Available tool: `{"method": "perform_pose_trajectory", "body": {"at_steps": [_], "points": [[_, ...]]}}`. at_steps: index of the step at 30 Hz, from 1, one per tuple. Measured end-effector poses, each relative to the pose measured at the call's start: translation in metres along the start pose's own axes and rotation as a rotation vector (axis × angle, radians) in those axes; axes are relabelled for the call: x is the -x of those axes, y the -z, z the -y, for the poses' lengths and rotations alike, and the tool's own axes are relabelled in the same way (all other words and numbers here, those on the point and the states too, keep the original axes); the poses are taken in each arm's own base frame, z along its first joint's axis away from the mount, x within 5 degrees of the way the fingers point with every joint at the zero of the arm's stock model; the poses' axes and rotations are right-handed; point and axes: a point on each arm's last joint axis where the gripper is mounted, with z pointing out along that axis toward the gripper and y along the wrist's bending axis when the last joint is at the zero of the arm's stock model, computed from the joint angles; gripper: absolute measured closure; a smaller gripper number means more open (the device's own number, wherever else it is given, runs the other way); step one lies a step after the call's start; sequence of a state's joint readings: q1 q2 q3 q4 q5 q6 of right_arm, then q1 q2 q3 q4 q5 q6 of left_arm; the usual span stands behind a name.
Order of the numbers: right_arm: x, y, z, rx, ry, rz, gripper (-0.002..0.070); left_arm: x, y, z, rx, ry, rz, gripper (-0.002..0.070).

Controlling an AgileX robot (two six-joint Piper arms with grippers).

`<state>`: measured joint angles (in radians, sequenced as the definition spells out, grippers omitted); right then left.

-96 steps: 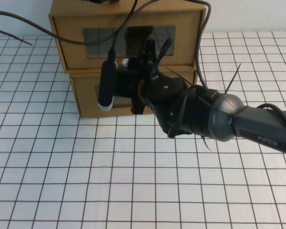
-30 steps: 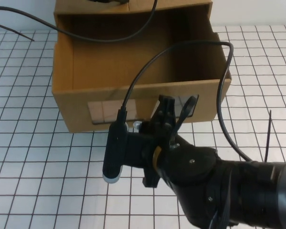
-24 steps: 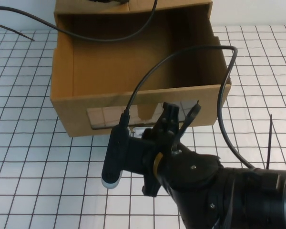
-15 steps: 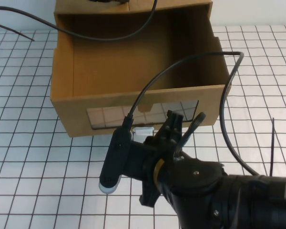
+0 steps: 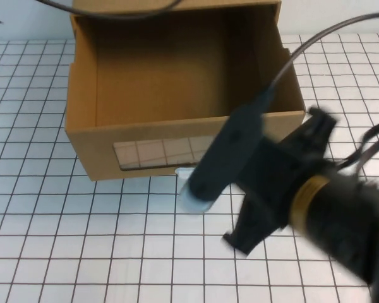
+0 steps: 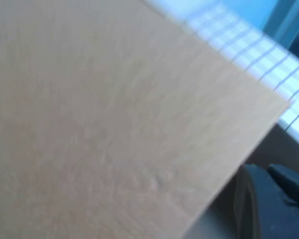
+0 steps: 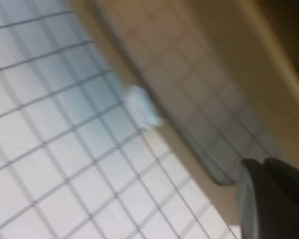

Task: Open the shoe box
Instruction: 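Pull the top drawer of the cardboard box fully open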

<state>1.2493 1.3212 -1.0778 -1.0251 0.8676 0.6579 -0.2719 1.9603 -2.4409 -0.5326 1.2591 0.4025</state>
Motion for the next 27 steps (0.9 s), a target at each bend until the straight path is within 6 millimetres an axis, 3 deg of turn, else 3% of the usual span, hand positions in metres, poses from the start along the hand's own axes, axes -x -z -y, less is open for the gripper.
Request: {"method": "perform_pose_trajectory", "body": {"at_steps": [7, 14, 20, 25, 27], "points": [[-0.021, 0.003, 0.076, -0.112, -0.251, -0.108, 0.0689, 0.014, 0.064, 0.026, 0.097, -0.091, 0.076, 0.0677], [-0.056, 0.007, 0.142, -0.116, -0.496, -0.261, 0.0689, 0.001, 0.106, 0.042, 0.195, -0.108, 0.051, 0.0677], [-0.091, 0.019, 0.163, -0.002, -0.688, -0.333, 0.0689, -0.026, 0.122, 0.052, 0.269, -0.102, 0.123, 0.0677], [-0.113, 0.042, 0.156, 0.022, -0.780, -0.269, 0.0689, -0.068, 0.134, 0.064, 0.330, -0.092, 0.215, 0.0677], [-0.120, 0.054, 0.147, 0.012, -0.804, -0.216, 0.0689, -0.094, 0.138, 0.069, 0.361, -0.081, 0.258, 0.0677]]}}
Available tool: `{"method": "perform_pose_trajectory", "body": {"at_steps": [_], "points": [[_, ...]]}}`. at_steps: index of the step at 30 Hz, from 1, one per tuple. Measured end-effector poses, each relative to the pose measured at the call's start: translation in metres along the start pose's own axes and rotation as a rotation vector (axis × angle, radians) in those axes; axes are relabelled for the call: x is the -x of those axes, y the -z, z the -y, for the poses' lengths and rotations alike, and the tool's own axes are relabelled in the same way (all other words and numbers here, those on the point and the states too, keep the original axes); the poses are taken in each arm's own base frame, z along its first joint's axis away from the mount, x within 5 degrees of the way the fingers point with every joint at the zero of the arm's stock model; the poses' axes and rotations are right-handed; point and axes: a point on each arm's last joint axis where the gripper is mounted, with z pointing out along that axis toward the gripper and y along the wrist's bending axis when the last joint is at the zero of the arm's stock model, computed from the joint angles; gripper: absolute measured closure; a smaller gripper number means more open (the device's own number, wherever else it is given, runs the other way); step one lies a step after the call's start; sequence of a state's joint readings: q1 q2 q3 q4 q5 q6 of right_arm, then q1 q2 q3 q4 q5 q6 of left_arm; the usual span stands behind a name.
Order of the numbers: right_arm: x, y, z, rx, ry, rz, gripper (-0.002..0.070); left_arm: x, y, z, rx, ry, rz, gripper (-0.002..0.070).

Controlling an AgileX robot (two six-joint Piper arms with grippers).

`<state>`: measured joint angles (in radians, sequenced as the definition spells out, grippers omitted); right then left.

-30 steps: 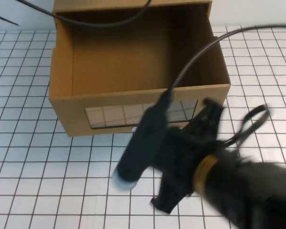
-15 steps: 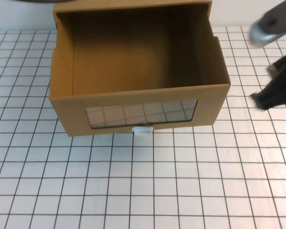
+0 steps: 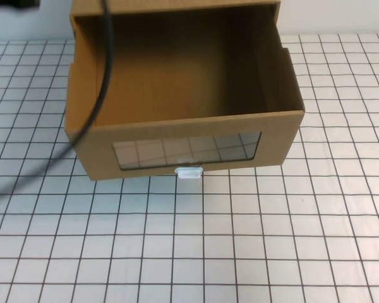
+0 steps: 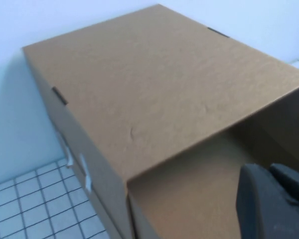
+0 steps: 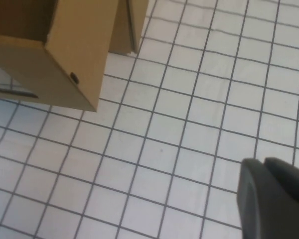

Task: Open the shoe box
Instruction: 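Pull the top drawer of the cardboard box fully open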

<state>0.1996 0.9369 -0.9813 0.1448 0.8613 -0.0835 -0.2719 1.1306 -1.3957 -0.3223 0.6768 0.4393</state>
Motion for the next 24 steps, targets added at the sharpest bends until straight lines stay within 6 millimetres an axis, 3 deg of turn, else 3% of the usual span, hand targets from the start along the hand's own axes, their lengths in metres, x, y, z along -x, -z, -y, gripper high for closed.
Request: {"method": "perform_pose_trajectory", "body": {"at_steps": [8, 12, 15, 19, 24], "points": [[-0.057, 0.029, -0.006, 0.053, -0.063, 0.280, 0.0689, -0.105, 0.065, 0.026, 0.094, 0.094, 0.187, 0.0677], [-0.083, 0.036, -0.006, 0.065, -0.091, 0.406, 0.0689, -0.156, 0.102, 0.042, 0.122, 0.093, 0.283, 0.0677], [-0.099, 0.038, -0.005, 0.078, -0.122, 0.491, 0.0689, -0.189, 0.118, 0.051, 0.132, 0.083, 0.342, 0.0677], [-0.117, 0.039, -0.004, 0.086, -0.152, 0.596, 0.0689, -0.219, 0.135, 0.060, 0.145, 0.061, 0.436, 0.0677], [-0.131, 0.039, -0.002, 0.084, -0.178, 0.695, 0.0689, -0.248, 0.120, 0.063, 0.134, 0.069, 0.363, 0.0677]]}}
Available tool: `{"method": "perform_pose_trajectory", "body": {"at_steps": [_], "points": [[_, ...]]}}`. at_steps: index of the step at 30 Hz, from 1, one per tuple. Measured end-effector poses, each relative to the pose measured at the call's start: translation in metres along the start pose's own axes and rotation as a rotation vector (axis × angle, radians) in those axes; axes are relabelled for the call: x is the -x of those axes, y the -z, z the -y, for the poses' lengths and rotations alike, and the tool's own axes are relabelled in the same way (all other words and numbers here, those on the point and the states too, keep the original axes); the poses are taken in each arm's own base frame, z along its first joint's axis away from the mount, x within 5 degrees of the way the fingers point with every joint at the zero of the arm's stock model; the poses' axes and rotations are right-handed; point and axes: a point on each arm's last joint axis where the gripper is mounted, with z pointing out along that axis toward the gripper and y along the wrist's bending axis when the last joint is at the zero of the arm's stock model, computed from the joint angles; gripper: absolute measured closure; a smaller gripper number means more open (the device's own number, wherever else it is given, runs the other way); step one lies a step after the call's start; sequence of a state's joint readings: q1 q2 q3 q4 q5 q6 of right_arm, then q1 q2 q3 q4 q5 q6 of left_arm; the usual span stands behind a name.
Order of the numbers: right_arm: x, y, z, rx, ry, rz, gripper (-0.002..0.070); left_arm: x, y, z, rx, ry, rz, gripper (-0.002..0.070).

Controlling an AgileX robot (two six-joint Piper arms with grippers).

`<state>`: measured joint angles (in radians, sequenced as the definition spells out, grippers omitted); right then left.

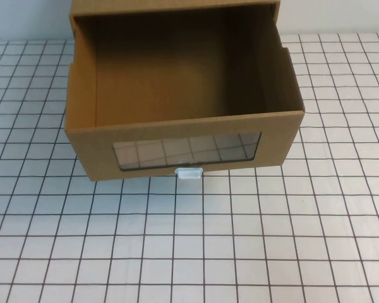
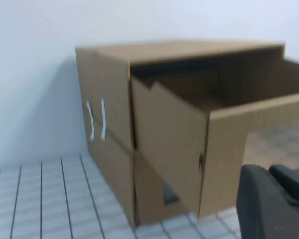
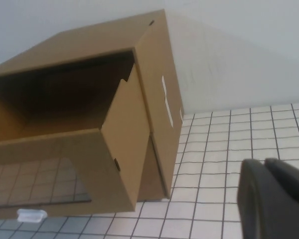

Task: Open the shoe box
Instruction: 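Pull the top drawer of the cardboard box fully open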

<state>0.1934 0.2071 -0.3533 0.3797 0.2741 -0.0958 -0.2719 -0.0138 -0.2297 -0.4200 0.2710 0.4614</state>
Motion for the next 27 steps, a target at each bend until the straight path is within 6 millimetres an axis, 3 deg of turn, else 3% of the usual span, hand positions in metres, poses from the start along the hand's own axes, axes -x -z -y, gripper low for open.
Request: {"method": "perform_pose_trajectory", "body": {"at_steps": [10, 18, 27], "points": [[-0.014, -0.003, 0.006, -0.012, -0.042, 0.008, 0.0689, -0.064, -0.016, -0.007, 0.089, 0.010, -0.076, 0.0677], [-0.015, -0.003, 0.006, -0.012, -0.042, 0.003, 0.0689, -0.079, -0.015, -0.001, 0.035, 0.026, -0.198, 0.0677], [-0.028, -0.002, 0.004, 0.005, -0.041, -0.144, 0.0689, -0.086, -0.014, 0.002, -0.002, 0.032, -0.268, 0.0677]]}}
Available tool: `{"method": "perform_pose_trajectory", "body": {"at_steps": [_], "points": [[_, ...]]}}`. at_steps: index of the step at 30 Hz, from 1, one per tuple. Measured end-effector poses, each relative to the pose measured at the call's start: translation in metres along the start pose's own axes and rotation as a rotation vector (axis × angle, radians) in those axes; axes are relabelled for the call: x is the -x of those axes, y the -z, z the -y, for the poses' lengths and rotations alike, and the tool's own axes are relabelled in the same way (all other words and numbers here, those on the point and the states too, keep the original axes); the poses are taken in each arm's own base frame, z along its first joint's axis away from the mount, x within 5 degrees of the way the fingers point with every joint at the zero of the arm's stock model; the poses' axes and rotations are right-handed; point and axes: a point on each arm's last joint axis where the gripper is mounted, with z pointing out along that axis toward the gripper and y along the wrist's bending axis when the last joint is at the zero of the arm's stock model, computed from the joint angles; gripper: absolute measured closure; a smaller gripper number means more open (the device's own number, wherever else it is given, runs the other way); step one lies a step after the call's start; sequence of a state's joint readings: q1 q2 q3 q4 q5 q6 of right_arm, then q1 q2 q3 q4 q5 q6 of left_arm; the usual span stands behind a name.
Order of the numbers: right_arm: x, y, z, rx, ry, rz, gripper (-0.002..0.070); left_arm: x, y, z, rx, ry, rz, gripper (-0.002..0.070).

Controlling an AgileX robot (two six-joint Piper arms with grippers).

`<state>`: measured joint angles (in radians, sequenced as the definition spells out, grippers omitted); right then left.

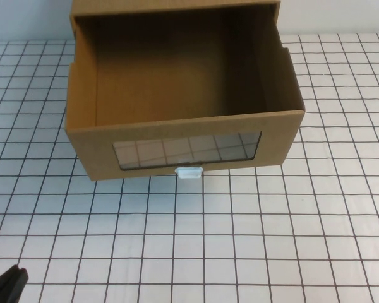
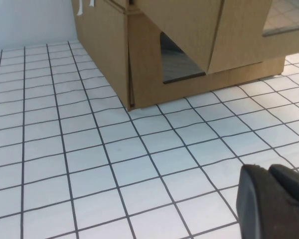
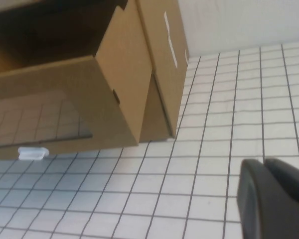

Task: Open the shoe box
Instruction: 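Pull the top drawer of the cardboard box fully open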

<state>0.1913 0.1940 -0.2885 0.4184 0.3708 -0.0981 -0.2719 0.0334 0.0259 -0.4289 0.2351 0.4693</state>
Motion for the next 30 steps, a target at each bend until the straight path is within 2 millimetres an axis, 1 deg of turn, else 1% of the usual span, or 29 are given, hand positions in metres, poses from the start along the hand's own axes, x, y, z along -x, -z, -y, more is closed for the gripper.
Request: {"method": "perform_pose_trajectory", "body": {"at_steps": [5, 7, 10, 14, 16, 19, 24, 27, 30], "points": [[-0.007, 0.000, -0.001, 0.006, 0.003, -0.073, 0.0689, 0.000, 0.000, 0.000, -0.001, 0.000, -0.002, 0.0677], [-0.007, 0.000, 0.001, -0.013, 0.047, -0.075, 0.0689, 0.000, 0.000, 0.000, -0.001, 0.000, -0.002, 0.0677], [-0.006, -0.001, 0.006, -0.056, 0.135, -0.052, 0.0689, 0.000, 0.000, 0.000, -0.001, 0.000, -0.002, 0.0677], [-0.008, -0.001, 0.016, -0.151, 0.221, 0.072, 0.0689, 0.000, 0.000, 0.000, -0.001, 0.000, -0.002, 0.0677], [-0.016, 0.000, 0.022, -0.196, 0.242, 0.128, 0.0689, 0.000, 0.000, 0.000, -0.001, 0.000, -0.002, 0.0677], [-0.035, 0.002, 0.030, -0.229, 0.256, 0.169, 0.0689, 0.000, 0.000, 0.000, -0.001, -0.002, -0.002, 0.0677], [-0.056, -0.001, 0.038, -0.237, 0.261, 0.180, 0.0689, 0.000, 0.000, 0.000, -0.001, -0.002, -0.004, 0.0677], [-0.061, -0.003, 0.040, -0.238, 0.250, 0.192, 0.0689, 0.000, 0.000, 0.000, -0.001, -0.001, -0.005, 0.0677], [-0.057, -0.002, 0.039, -0.237, 0.253, 0.235, 0.0689, 0.000, 0.000, 0.000, -0.001, -0.001, -0.005, 0.0677]]}}
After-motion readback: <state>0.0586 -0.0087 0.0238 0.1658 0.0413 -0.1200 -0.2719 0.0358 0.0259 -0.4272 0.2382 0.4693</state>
